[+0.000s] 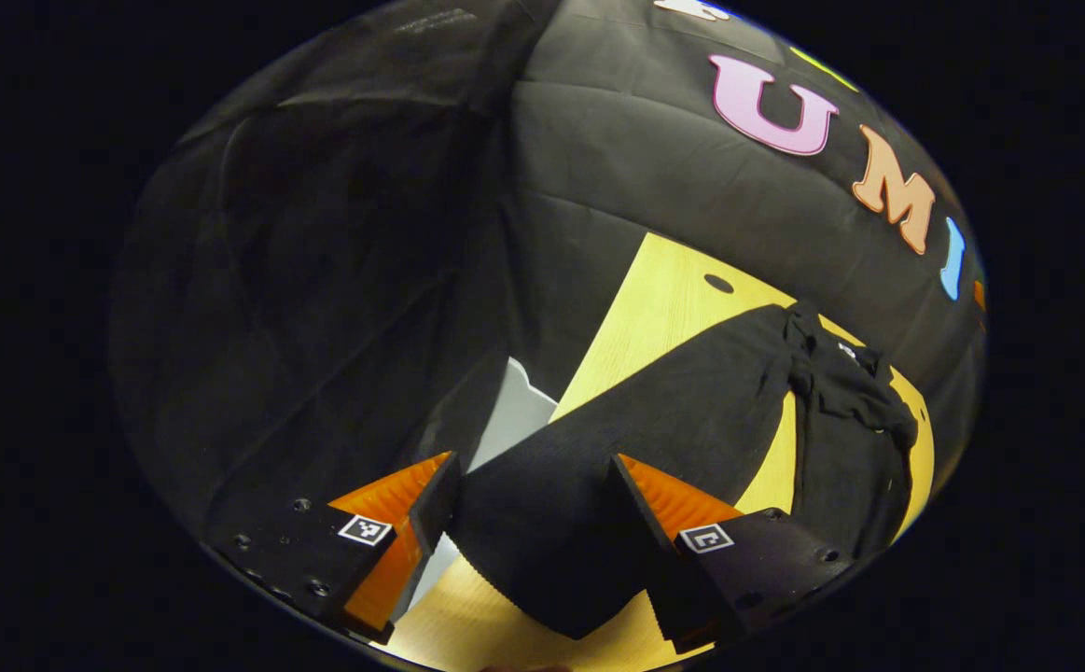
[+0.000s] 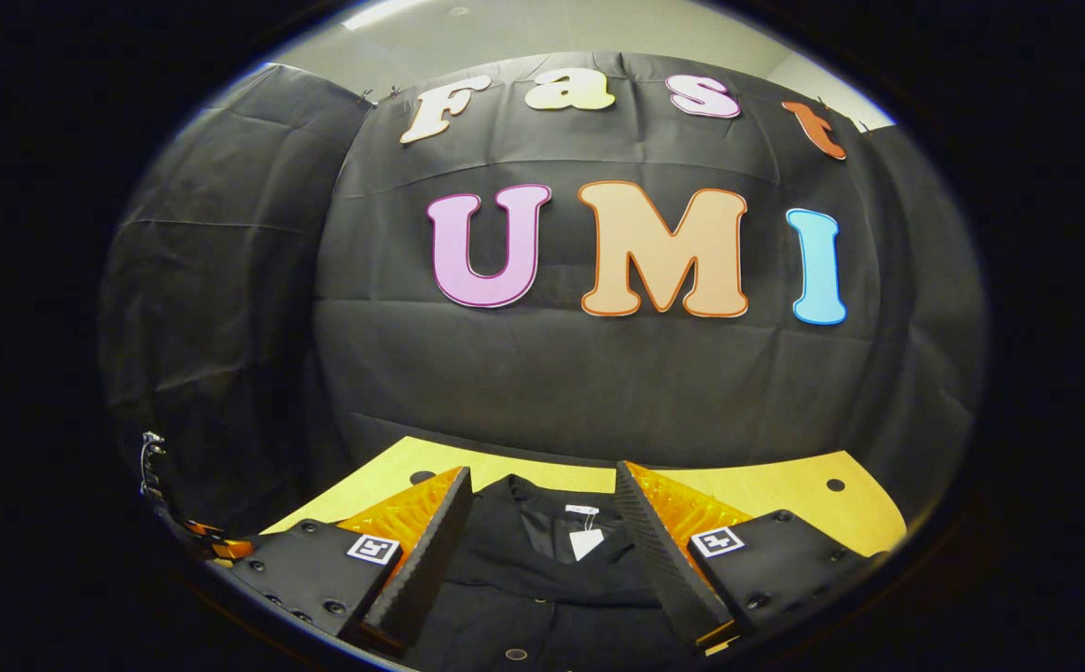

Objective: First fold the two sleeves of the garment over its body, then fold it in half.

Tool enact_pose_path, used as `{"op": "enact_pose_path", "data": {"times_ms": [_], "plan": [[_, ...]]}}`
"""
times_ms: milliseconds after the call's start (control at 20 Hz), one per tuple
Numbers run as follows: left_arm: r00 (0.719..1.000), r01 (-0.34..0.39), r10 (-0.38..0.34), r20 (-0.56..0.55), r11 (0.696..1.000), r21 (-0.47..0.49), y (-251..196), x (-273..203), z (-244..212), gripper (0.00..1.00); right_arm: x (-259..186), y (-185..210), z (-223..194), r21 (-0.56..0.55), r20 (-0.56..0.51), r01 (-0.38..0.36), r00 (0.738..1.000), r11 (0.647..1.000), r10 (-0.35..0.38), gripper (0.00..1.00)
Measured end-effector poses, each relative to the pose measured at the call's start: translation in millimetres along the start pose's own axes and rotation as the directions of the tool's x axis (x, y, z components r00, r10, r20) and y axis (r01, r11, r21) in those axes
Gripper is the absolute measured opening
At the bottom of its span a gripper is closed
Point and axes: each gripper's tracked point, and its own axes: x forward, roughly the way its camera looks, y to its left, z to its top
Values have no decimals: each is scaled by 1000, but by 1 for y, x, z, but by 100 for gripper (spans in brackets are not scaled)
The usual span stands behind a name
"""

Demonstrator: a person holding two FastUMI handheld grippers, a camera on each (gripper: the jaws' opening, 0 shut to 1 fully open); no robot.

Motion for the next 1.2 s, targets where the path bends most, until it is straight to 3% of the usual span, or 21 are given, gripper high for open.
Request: {"op": "enact_pose_path", "data": {"times_ms": [50,100,400,500,650,850,900,1200], "plan": [[1000,2,-2,-28,1000,17,0,0,-8,96,-1,-2,0,-3,2,4,1000,1000,-4,95],[1000,4,-4,12,1000,23,-3,-2,-3,94,-2,-3,0,-7,2,8,1000,1000,-8,97],[999,7,-10,36,998,58,-3,2,6,71,-10,-10,-6,-29,-10,22,1000,999,-22,97],[998,-31,27,50,996,78,6,4,10,51,-10,-12,-8,-33,-14,24,1000,999,-25,95],[994,-95,89,58,988,120,7,5,14,4,-12,-17,-11,-31,-21,29,999,999,-29,98],[993,-63,46,105,984,165,-12,-15,35,0,-14,-24,-11,-36,-20,37,999,999,-37,99],[992,-51,28,127,982,181,-20,-21,44,0,-18,-25,-10,-36,-16,38,999,999,-39,95],[967,6,-73,244,964,266,-96,-50,117,0,-33,-56,-4,-47,20,32,999,998,-31,100]]}}
